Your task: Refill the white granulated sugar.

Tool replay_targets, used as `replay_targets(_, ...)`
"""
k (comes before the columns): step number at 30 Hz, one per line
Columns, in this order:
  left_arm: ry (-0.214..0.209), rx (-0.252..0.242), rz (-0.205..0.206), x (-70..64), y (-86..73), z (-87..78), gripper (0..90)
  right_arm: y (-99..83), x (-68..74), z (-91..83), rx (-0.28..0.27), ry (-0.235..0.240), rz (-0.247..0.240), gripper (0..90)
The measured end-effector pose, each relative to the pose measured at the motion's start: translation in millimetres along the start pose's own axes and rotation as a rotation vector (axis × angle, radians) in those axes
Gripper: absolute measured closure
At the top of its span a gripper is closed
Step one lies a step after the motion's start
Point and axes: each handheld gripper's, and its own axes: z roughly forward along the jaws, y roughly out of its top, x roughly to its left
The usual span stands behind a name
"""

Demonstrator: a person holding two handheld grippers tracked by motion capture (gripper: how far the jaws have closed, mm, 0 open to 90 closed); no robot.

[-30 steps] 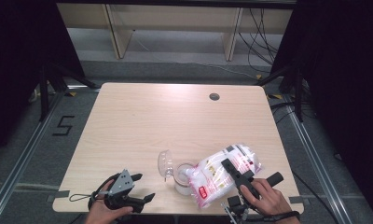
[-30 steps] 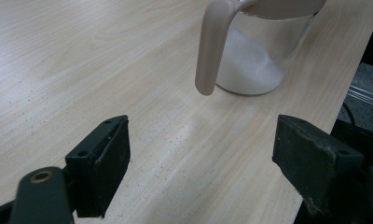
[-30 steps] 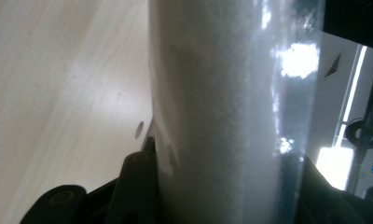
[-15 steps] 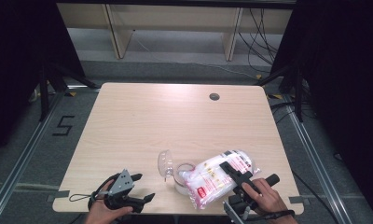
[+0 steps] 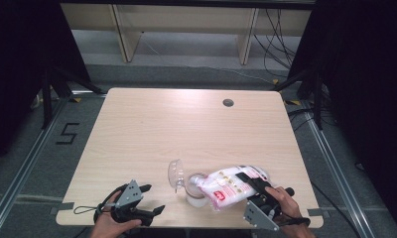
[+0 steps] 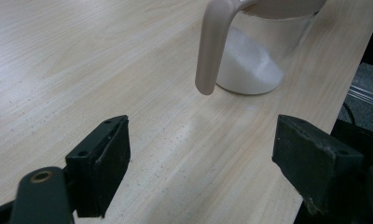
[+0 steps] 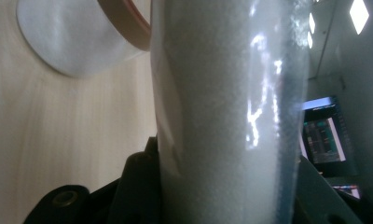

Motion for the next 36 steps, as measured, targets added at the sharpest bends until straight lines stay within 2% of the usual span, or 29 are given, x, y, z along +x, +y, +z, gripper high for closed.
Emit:
replay_targets(1, -0.001, -0.001, -0.002, -0.1, 0.0, 0.1, 18.8, -1.9, 0.8, -0.5, 0.007, 0.004, 0.055, 66.6)
replay_targets(3, -0.001, 0.002, 0.003, 0.1, 0.1, -0.2, 18.8, -6.1, -3.8, 1.3, -0.02, 0.017, 0.079, 66.9)
replay_targets(5, -0.003, 0.002, -0.002, -0.1, 0.0, 0.3, 18.8, -9.1, -0.9, -0.2, -0.018, 0.046, 0.234, 67.1)
replay_targets(6, -0.002, 0.015, 0.012, 0.8, 0.1, -0.5, 18.9, -10.5, -0.5, 0.7, -0.036, 0.049, 0.285, 67.2)
replay_targets(7, -0.003, 0.001, -0.003, -0.4, 0.0, 0.4, 18.9, -12.3, -2.9, 1.7, -0.049, 0.052, 0.289, 67.2)
replay_targets(8, -0.002, 0.002, 0.0, -0.3, 0.1, 0.2, 18.9, -14.0, -2.7, 1.9, -0.05, 0.061, 0.329, 67.4)
replay_targets(9, -0.001, 0.004, 0.003, -0.1, 0.2, -0.2, 18.9, -16.1, -4.1, 3.3, -0.065, 0.064, 0.337, 67.4)
replay_targets(11, -0.002, 0.007, 0.006, 0.3, 0.2, -0.5, 18.9, -20.3, -4.9, 5.3, -0.086, 0.065, 0.401, 67.5)
replay_targets(12, -0.001, 0.0, -0.002, -0.3, 0.1, 0.2, 18.9, -21.7, -4.2, 6.2, -0.103, 0.084, 0.455, 67.6)
replay_targets(13, -0.001, 0.001, -0.002, -0.3, 0.1, 0.1, 18.9, -23.3, -4.5, 7.2, -0.111, 0.087, 0.478, 67.6)
replay_targets(16, -0.002, 0.008, 0.007, 0.4, 0.3, -0.6, 19.1, -27.3, -6.1, 10.5, -0.114, 0.089, 0.512, 67.7)
replay_targets(19, -0.002, 0.003, -0.008, -0.1, 0.1, 0.0, 19.1, -32.4, -7.5, 13.6, -0.119, 0.104, 0.588, 67.8)
replay_targets(21, -0.004, 0.011, 0.03, 2.0, 1.0, -1.1, 19.1, -35.1, -7.4, 16.6, -0.118, 0.097, 0.586, 68.0)
replay_targets(22, -0.004, 0.009, 0.028, 2.0, 1.0, -1.1, 19.2, -36.7, -7.7, 18.7, -0.123, 0.092, 0.593, 68.1)
replay_targets(23, -0.001, 0.006, -0.003, 0.5, 0.3, -0.6, 19.1, -37.8, -6.9, 19.5, -0.117, 0.082, 0.618, 68.1)
replay_targets(24, -0.002, -0.002, -0.012, 0.0, 0.3, 0.0, 19.1, -40.0, -8.2, 21.4, -0.124, 0.094, 0.626, 68.2)
replay_targets(25, -0.002, 0.0, -0.011, 0.2, 0.2, 0.0, 19.1, -41.5, -8.4, 22.4, -0.127, 0.103, 0.641, 68.2)
replay_targets(26, -0.002, 0.0, -0.011, 0.1, 0.1, 0.1, 19.1, -42.7, -7.9, 23.6, -0.13, 0.083, 0.653, 68.3)
replay_targets(27, -0.002, 0.011, 0.0, 0.9, 0.2, -0.5, 19.1, -44.6, -8.8, 23.7, -0.129, 0.096, 0.657, 68.3)
replay_targets(30, -0.003, 0.012, 0.002, 0.7, 0.2, -0.3, 19.1, -50.6, -7.5, 26.6, -0.152, 0.079, 0.725, 68.4)
replay_targets(36, -0.002, 0.01, -0.001, 0.8, 0.2, -0.4, 19.1, -62.0, -5.0, 33.8, -0.146, 0.085, 0.766, 68.5)
